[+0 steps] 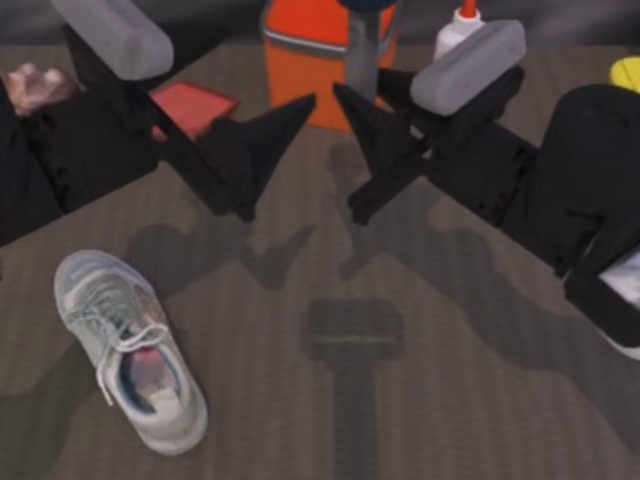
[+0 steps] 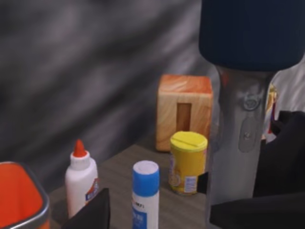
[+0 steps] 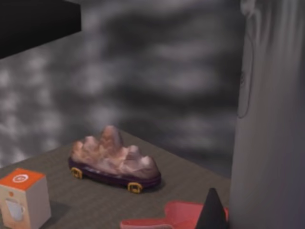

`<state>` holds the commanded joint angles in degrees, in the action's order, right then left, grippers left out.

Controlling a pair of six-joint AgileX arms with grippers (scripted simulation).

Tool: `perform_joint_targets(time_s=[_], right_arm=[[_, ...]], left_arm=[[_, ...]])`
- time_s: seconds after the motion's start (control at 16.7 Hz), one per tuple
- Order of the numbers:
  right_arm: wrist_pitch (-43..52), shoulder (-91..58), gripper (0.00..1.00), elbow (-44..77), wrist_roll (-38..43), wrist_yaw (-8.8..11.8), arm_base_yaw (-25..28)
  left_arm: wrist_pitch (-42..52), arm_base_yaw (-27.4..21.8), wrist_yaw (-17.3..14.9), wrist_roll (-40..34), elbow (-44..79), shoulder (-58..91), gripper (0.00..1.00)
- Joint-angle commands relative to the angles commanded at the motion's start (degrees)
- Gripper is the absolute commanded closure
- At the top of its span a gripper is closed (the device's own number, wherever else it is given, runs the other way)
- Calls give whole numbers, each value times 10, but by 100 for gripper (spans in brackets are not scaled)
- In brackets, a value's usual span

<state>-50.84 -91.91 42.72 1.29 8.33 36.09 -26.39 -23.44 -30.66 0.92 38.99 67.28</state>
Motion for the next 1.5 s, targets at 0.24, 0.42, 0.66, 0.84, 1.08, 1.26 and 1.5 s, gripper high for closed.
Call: perform_joint_targets(time_s=[0.24,0.42,0.66,0.84,1.08,1.26,1.5], right_arm=[[0,0,100,0,0,0,0],[0,0,100,0,0,0,0],[0,0,100,0,0,0,0],[0,0,100,0,0,0,0],[0,0,100,0,0,0,0],[0,0,100,0,0,0,0],[0,0,100,0,0,0,0]], left_arm=[[-2,-3,5,0,6,7,0],[-19,-29,27,-1,52,67,0],[-47,-72,69,-1,132,180,0],[-56,-91,87,-2,162,216,0],[-57,-91,88,-2,163,217,0],[-57,-91,88,-2,163,217,23],[-57,-91,88,-2,163,217,53]])
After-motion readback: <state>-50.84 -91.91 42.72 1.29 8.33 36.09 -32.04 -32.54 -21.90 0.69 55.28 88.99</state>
